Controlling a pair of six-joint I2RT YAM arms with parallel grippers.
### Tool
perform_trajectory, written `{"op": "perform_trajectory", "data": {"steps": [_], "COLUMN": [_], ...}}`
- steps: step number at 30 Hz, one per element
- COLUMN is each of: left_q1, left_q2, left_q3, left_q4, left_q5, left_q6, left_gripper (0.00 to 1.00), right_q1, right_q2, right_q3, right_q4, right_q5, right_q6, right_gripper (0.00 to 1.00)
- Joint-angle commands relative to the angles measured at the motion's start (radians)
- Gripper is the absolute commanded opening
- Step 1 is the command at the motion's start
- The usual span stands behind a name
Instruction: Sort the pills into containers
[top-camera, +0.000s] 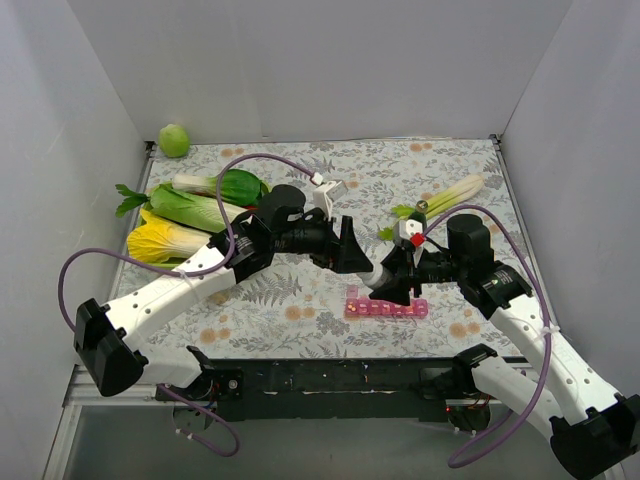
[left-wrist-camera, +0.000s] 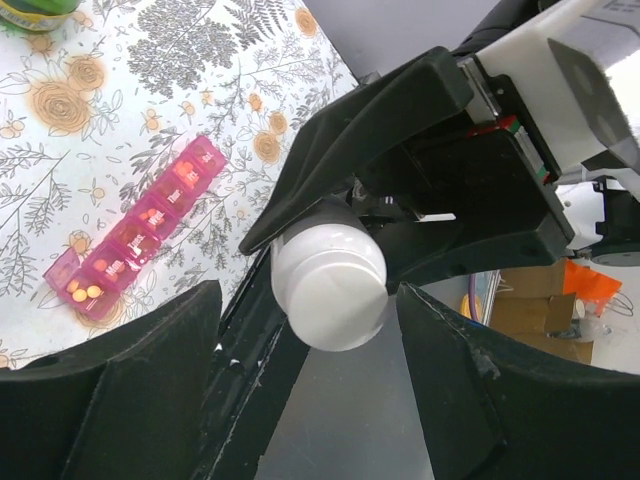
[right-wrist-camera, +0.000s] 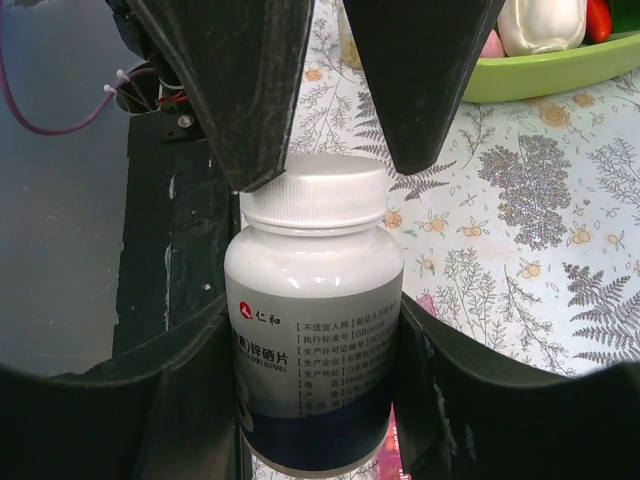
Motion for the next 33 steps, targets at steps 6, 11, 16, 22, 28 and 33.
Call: {"op": "perform_trajectory", "data": {"steps": [6,11,16,22,28,33], "left_q1": [-0.032,-0.035,-0.037,-0.047,-0.047,-0.027], "left_q2": [0.003,0.009,0.026,0.013,-0.029,-0.053], "left_q3": [0.054,0.041,0.038,0.047,-0.008,-0.03], "left_q4": [0.002,0.0,-0.015,-0.078,-0.146,-0.103], "left_q5": [0.055,0.101,0.166,0.24,0.369,0.429], "left_q6": [0.007,0.014,0.083,0.385,0.893,1.045], "left_gripper": [0.67,0.51,0.09,0.0,0.02,0.11], "right_q1": [0.0,-0.002,0.0,-0.002,0.0,0.001], "right_q2": [0.003,0.006,0.005,0.006,-0.009,-0.028], "right_q3": [0.03,0.031,0.03,0.007,-0.074,-0.159], "right_q4": [0.035,0.035,0.037,0.072,0.221,0.481], "right_q5": [-0.016,-0.018,-0.021,-0.084,-0.246,-0.386], "right_q6": [-0.008,-0.004,0.0,0.063,0.279,0.504], "right_gripper": [0.01,0.01,0.01,0.01,0.01,0.01]}}
